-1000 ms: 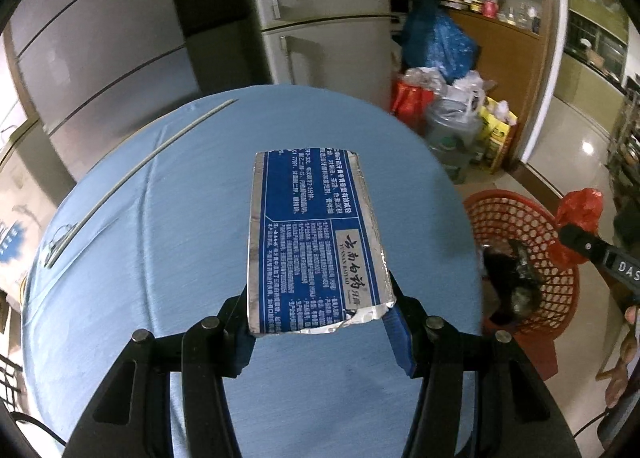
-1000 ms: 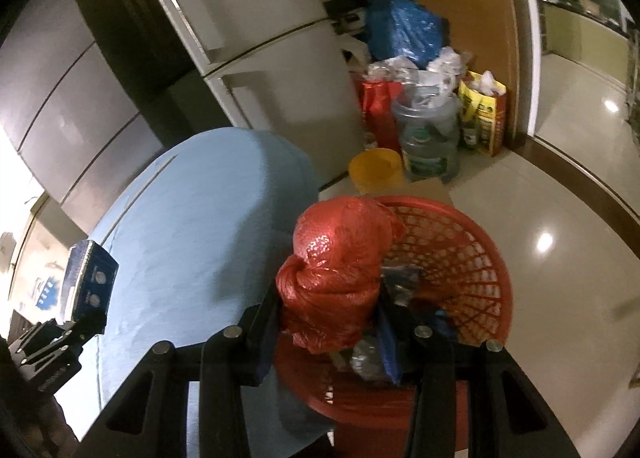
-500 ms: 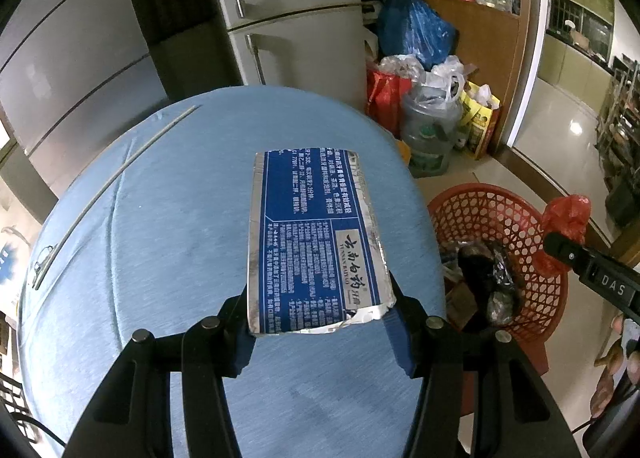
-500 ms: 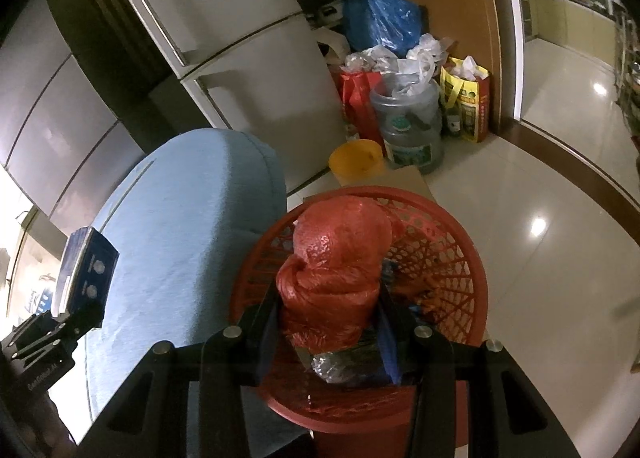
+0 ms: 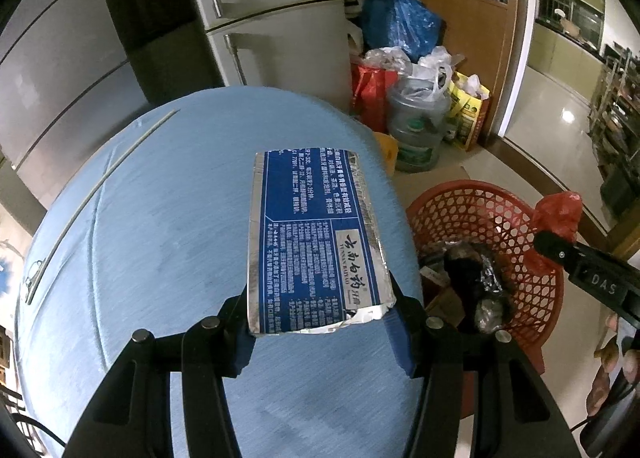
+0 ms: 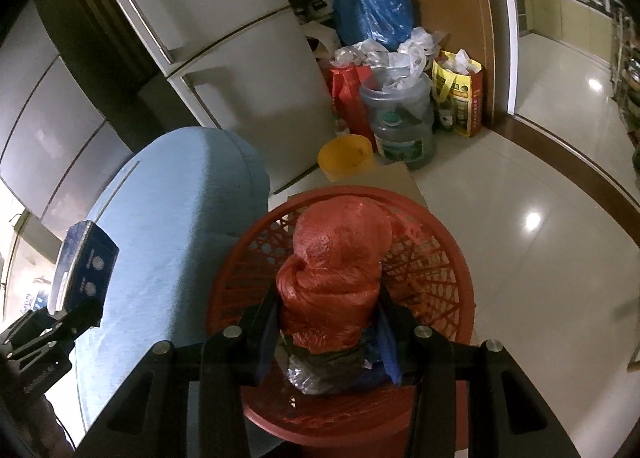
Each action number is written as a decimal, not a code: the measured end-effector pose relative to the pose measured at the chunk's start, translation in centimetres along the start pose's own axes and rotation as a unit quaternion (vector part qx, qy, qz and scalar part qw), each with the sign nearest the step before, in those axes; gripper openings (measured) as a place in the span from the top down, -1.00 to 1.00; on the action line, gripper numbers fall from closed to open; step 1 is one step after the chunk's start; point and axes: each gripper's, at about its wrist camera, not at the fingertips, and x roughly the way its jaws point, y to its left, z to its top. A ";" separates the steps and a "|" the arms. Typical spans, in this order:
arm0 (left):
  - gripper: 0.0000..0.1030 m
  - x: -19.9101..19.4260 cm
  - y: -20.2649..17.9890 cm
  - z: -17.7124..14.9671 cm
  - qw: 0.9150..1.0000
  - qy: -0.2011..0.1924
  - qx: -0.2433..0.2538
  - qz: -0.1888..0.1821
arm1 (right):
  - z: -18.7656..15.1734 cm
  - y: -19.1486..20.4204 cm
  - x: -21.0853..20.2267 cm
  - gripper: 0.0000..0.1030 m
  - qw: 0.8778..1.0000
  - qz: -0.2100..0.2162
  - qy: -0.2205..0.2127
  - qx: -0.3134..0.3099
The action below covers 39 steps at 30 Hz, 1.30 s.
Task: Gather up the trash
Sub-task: 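Lower the red bag into the red basket and open the right tool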
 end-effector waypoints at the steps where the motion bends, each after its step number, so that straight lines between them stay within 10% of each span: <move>1: -0.10 0.1 -0.2 0.1 1.000 0.001 0.002 -0.002 | 0.0 -0.1 0.1 0.12 1.000 -0.001 0.001 0.000; 39: -0.11 1.8 -5.8 1.8 0.996 0.009 0.053 -0.066 | -0.2 -3.4 -0.3 -0.32 0.997 -0.049 0.020 0.050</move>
